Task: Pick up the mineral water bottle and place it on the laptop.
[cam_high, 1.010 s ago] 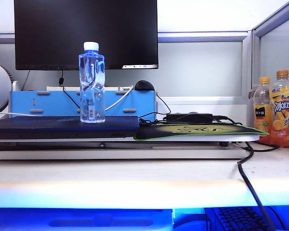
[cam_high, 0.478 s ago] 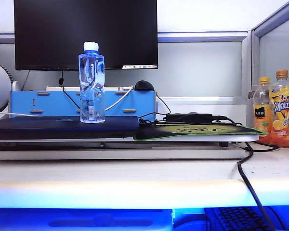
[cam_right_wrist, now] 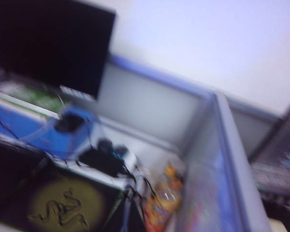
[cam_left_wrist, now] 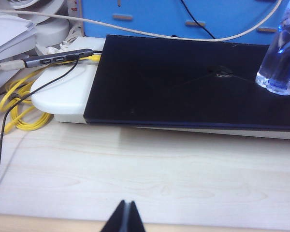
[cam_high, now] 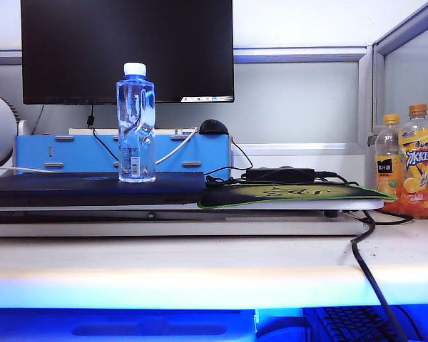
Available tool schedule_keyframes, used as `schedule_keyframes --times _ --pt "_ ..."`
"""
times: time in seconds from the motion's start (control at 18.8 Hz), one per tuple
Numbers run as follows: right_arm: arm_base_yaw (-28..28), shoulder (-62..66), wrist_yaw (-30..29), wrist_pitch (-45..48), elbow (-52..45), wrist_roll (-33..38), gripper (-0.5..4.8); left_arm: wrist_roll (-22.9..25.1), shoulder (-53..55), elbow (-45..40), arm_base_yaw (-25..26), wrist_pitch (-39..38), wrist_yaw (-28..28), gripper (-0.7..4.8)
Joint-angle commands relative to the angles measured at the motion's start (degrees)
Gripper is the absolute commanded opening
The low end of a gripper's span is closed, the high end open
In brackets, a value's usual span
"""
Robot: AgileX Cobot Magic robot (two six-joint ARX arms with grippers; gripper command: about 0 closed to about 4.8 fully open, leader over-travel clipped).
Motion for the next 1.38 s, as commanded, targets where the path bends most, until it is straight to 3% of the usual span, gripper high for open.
schedule_keyframes --times 0.05,0.21,0.37,0.64,0.74,1.01,1.38 --pt "0.0 -7.4 0.6 8.4 -11.9 0.0 -0.01 0.1 -0.1 0.0 0.0 -0.1 0.2 -0.02" --pt "-0.9 -16.9 0.3 23.3 -31.1 0.0 -0.01 0.1 -0.1 0.0 0.0 -0.1 0.2 -0.02" --pt "-6.9 -24.3 -2.1 38.0 -51.3 0.0 0.00 0.1 -0.1 0.0 0.0 -0.1 0.2 -0.02" --pt "-21.0 -33.1 -19.5 52.9 -78.5 0.8 -0.01 0.1 -0.1 0.0 0.0 -0.1 0.2 -0.02" --pt "-24.9 -36.0 -22.4 55.2 -85.5 2.1 -0.01 0.1 -0.1 0.0 0.0 0.0 0.2 -0.02" --pt "-28.7 -44.5 -22.7 56.4 -97.5 6.1 -0.01 0.1 -0.1 0.0 0.0 -0.1 0.2 -0.02" --pt "-30.3 -46.8 -22.7 57.0 -103.4 11.3 -0.01 0.1 -0.1 0.0 0.0 -0.1 0.2 -0.02"
